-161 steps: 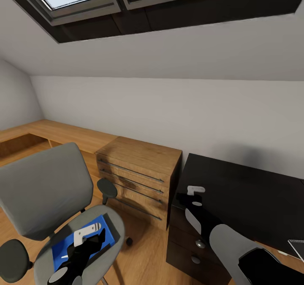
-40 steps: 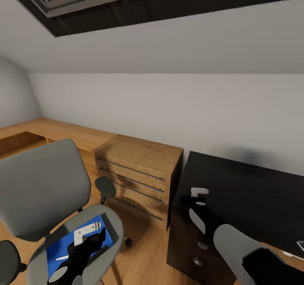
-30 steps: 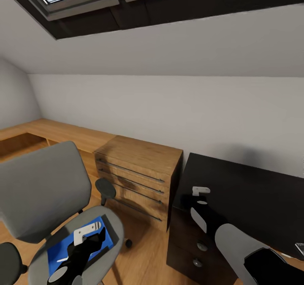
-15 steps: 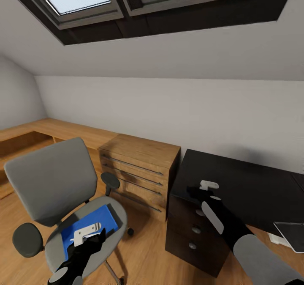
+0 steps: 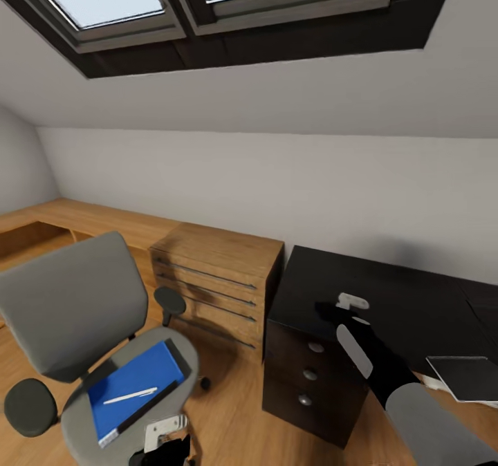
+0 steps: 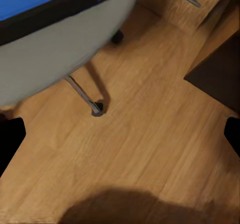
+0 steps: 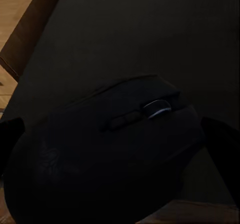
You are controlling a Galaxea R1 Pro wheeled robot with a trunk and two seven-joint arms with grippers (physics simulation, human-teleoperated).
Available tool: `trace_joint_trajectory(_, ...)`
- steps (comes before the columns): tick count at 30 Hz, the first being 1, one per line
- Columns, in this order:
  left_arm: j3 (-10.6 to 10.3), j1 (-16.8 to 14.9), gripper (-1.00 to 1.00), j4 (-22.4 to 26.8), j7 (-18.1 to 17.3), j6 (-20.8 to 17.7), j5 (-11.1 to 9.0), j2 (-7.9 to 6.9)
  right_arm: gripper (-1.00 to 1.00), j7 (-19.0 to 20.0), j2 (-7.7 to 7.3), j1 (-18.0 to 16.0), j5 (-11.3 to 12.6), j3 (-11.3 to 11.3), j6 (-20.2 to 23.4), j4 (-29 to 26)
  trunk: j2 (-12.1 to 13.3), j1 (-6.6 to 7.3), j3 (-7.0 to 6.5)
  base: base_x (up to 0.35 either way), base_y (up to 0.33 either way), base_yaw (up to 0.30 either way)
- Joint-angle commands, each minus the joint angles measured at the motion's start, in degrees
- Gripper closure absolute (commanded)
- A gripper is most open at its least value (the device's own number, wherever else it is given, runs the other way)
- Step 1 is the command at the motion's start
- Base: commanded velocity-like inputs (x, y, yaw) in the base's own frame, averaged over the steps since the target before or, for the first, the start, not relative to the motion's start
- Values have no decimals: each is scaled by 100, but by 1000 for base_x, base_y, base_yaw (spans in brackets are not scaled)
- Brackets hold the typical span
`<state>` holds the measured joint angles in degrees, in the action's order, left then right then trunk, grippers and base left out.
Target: In the bedroom, organize the workspace by keeping the computer under the desk, ensuring the monitor is on the desk, placing the keyboard on the desk next to the monitor, placing the mouse on the desk next to the keyboard, moving the folder from the swivel chair onto the desk next to the mouse, stacking the notebook on top of the folder with the pen on top of the notebook, and positioning the swivel chair next to the desk.
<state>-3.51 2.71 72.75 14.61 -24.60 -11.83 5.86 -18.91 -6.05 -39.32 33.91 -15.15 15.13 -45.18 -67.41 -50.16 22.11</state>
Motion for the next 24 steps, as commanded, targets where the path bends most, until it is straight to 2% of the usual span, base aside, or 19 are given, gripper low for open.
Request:
trace_joint_trajectory(1, -10, 1, -100, -48, 51, -10, -59, -3, 100, -70, -8, -6, 46, -33, 15, -9, 37, 22, -16, 0, 0, -278)
trace_joint_trajectory(5, -15, 1, -100, -288, 51, 141, -57, -5, 100, -124, -10, -5, 46, -34, 16, -9, 198, 110, -99, 0, 0, -279)
trace_joint_trajectory(9, -18, 1, -100, -514, 45, 529, -56, -13, 100, -144, -12, -5, 43, -32, 16, -9, 358, 198, -182, 0, 0, -280)
trace_joint_trajectory(11, -18, 1, -100, -560, 44, 588, -56, -14, 100, -146, -24, -5, 40, -34, 16, -9, 439, 242, -223, 0, 0, -280)
trace_joint_trajectory(17, -15, 1, -100, -679, 47, 659, -61, -20, 100, -154, -51, -5, 37, -40, 15, -1, 439, 242, -240, 0, 0, -280)
trace_joint_trajectory(21, -20, 1, -100, -960, 43, 687, -53, -58, 100, -217, -50, -5, 10, -49, 4, -1, 439, 242, -251, 0, 0, -283)
trace_joint_trajectory(24, -25, 1, -100, -1155, 37, 905, -54, -70, 100, -388, -47, -5, -7, -61, 2, -6, 439, 242, -258, 0, 0, -289)
